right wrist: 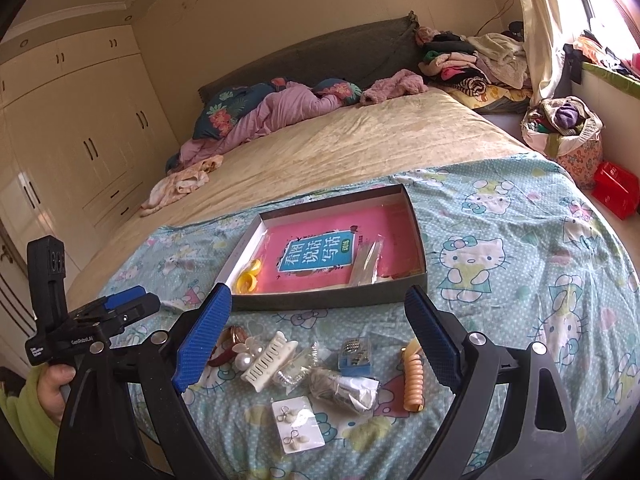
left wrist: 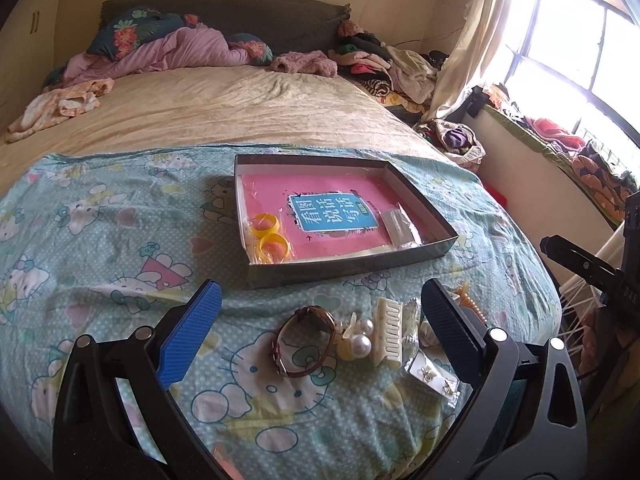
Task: Organize jewelry
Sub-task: 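Withdraw both open tools back toward the remaining jewelry, then grasp the brown leather watch with the left tool while the right tool grasps the small blue box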
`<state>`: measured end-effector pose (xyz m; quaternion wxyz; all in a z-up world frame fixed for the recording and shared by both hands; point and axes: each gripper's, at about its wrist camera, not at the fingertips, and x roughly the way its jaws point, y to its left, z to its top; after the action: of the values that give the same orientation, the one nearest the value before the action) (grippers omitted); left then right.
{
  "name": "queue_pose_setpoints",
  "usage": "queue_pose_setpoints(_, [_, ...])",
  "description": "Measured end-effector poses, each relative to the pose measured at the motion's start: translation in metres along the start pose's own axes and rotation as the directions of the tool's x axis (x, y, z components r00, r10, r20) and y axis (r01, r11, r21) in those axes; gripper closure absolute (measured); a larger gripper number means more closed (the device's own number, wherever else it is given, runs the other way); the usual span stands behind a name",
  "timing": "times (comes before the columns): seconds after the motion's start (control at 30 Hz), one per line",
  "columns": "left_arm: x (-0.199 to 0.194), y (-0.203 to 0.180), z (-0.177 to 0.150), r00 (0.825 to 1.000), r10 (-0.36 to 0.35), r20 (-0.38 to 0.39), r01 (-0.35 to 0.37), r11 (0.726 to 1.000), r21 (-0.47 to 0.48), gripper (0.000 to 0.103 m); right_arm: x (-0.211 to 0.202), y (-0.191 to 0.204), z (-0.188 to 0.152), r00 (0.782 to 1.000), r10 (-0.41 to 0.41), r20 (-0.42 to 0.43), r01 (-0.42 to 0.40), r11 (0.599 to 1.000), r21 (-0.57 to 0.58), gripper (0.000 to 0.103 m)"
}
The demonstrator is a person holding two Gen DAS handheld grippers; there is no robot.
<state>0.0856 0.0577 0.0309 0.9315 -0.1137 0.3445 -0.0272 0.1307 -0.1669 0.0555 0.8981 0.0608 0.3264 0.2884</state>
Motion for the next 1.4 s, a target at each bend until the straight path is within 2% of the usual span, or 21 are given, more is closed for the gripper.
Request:
queue_pose_setpoints(0.5, [0.015,0.005,-0.034,0.994,0.037,-0.100,-0.033,0.998,0.047,0.010,0.011,0.010,-0.021,0.997,0.004,-0.073,-0.006,1.000,-0.031,0.016])
queue_pose_setpoints(0.87, [0.033,0.008,-0.056,0.984,0.050,-0.171,-0.037,0.996,0.078,0.010,0.034,0.009,-0.042,0.986,-0.016,-0.169,0.009,0.999,-0.043,0.016])
queue_pose_setpoints(1.2, [0.053,0.013,-0.065,0.977,0.054,-0.206,-0.036,0.995,0.090,0.010,0.058,0.001,-0.057,0.972,-0.047,-0.229,0.040,0.999,-0.035,0.016])
queue_pose_setpoints(1.4, [0.069,0.016,-0.062,0.978,0.068,-0.195,-0.047,0.993,0.113,0.010,0.064,-0.001,-0.060,0.969,-0.047,-0.242,0.040,0.999,-0.034,0.016])
